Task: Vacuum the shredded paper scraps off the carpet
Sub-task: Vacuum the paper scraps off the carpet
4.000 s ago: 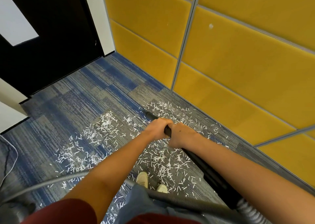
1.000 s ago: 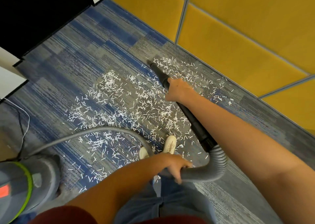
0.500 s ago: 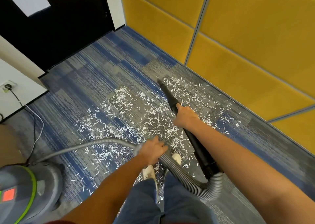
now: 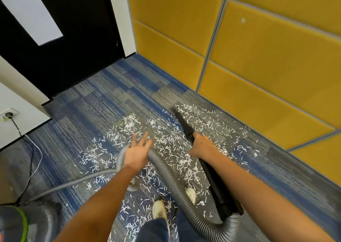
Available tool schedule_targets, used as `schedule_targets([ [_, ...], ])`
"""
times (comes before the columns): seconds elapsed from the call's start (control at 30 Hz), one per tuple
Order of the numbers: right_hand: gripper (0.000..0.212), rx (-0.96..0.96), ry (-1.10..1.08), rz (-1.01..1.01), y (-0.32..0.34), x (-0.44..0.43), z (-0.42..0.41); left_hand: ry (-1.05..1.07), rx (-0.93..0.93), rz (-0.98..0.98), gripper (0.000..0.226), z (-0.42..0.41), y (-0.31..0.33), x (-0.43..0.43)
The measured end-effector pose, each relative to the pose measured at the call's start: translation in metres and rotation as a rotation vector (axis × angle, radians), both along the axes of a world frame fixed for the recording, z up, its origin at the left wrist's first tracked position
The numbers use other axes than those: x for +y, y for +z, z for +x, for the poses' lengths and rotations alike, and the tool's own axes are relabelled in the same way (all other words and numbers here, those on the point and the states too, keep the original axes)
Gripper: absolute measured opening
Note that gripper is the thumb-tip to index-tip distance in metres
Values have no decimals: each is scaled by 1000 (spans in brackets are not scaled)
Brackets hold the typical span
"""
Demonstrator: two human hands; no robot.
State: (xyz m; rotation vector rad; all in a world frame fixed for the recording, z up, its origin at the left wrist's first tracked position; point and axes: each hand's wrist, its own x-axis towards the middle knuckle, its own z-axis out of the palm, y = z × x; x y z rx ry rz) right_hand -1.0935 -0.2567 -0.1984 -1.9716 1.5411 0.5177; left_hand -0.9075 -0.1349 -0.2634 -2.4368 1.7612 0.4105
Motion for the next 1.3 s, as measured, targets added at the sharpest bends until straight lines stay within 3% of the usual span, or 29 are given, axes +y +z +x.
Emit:
schedule_targets([
  [0.17,55,11,-4,-5,10,-13,9,226,123,-304,75,29,27,-17],
  [0.23,55,44,31,-35,9,-14,8,222,256,-377,65,27,34,-26],
  [0.37,60,135,167,-100,5,-13,-2,-127,268,-210,30,2,45,-54],
  [0.6,75,24,79,63,11,-54,-26,-375,114,-81,31,-30,43,-81],
  [0.77,81,-126,-138,301,13,-83,-28,-329,184,57,25,-35,40,-78],
  [0.97,68,-135,-59,231,35,-138,-27,-199,242,61,28,-31,52,-83],
  [1.3,56,-46,-85,176,52,-170,-28,-273,282,211,45,-13,47,-84],
])
